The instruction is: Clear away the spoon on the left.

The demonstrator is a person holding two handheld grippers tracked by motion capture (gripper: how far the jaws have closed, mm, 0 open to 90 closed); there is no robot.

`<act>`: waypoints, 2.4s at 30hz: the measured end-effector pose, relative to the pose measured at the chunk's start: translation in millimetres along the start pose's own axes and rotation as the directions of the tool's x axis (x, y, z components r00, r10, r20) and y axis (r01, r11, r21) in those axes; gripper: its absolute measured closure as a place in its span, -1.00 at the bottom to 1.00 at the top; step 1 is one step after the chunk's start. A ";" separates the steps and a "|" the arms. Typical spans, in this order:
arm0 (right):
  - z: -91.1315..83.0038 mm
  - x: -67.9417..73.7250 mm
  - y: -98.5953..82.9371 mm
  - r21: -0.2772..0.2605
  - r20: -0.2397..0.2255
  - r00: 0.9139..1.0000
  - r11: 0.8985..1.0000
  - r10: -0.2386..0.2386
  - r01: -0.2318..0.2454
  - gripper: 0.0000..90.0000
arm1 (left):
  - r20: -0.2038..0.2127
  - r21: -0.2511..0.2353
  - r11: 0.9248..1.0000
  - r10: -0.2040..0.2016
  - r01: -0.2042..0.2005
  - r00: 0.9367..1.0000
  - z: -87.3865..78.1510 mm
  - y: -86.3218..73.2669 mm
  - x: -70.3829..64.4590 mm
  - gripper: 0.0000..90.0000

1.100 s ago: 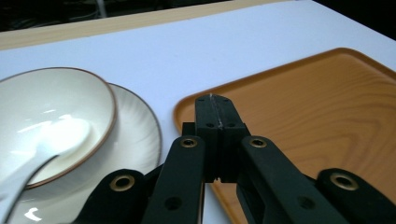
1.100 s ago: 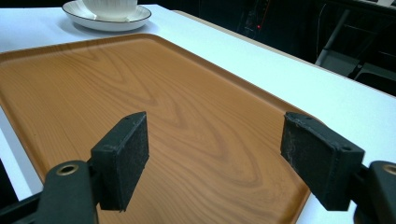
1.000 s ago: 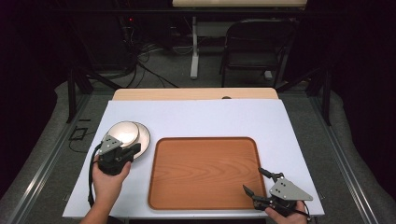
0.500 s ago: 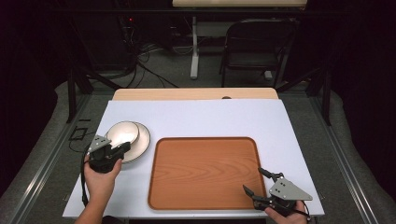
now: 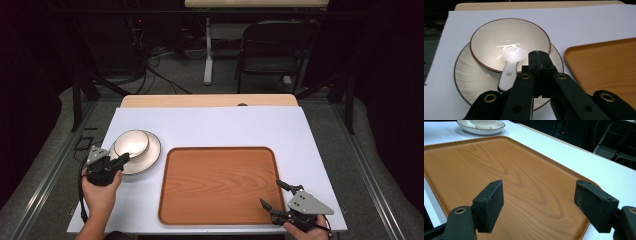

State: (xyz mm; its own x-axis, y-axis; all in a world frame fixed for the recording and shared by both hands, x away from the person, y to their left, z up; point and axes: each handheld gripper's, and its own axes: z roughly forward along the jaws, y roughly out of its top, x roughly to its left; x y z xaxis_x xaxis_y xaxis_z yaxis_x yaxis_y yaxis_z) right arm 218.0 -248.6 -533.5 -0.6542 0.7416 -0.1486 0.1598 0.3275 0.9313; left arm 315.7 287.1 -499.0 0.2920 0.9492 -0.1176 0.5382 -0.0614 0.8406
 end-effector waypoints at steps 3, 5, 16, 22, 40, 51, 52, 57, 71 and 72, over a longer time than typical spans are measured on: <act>0.0 0.0 0.0 0.000 0.001 1.000 1.000 0.000 0.000 -0.48 | -0.015 -0.008 1.000 -0.012 0.011 1.000 -0.4 -1.3 5.2 1.00; 0.0 -0.1 -0.1 0.000 0.000 1.000 1.000 0.000 0.000 -0.48 | -0.003 -0.013 1.000 -0.027 0.027 1.000 -0.8 -2.7 6.5 1.00; -0.1 0.2 -0.1 0.002 0.000 1.000 1.000 -0.001 0.001 -0.48 | -0.070 -0.018 1.000 -0.009 0.008 0.997 2.8 -11.4 13.4 1.00; 0.6 0.2 -0.2 0.003 -0.001 1.000 1.000 -0.003 0.003 -0.48 | -0.102 -0.068 0.995 -0.073 0.066 0.992 7.4 -12.1 26.5 1.00; 0.5 0.4 -0.5 0.006 -0.005 1.000 1.000 -0.002 0.002 -0.48 | -0.138 -0.134 0.977 -0.182 0.164 0.974 25.4 -0.2 51.5 1.00; 0.5 0.1 -0.5 0.006 -0.006 1.000 1.000 -0.001 0.001 -0.48 | -0.138 -0.139 0.977 -0.179 0.160 0.974 22.9 8.1 52.9 0.93; 0.5 0.1 -0.5 0.006 -0.005 1.000 1.000 -0.001 0.001 -0.48 | -0.145 -0.143 0.976 -0.182 0.161 0.973 21.2 9.5 53.2 0.93; 0.6 0.2 -0.5 0.006 -0.006 1.000 1.000 -0.001 0.002 -0.48 | -0.148 -0.159 0.970 -0.207 0.183 0.967 12.8 15.1 58.3 0.59; 1.4 0.0 -0.5 0.010 -0.004 1.000 1.000 -0.003 0.003 -0.49 | -0.160 -0.179 0.951 -0.281 0.252 0.946 21.3 6.4 71.6 -0.03; 1.5 -0.1 -0.6 0.010 -0.003 1.000 1.000 -0.003 0.003 -0.49 | -0.159 -0.180 0.949 -0.287 0.258 0.945 23.3 5.6 71.8 -0.04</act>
State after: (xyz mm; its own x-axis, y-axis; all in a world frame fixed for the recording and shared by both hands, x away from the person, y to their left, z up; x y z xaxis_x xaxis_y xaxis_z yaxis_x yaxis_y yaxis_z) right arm 219.1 -248.0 -534.5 -0.6570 0.7388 -0.1500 0.1655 0.3354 0.9274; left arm 358.0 347.7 -515.1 -0.0046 0.9633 -0.2682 0.4440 0.2423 0.8626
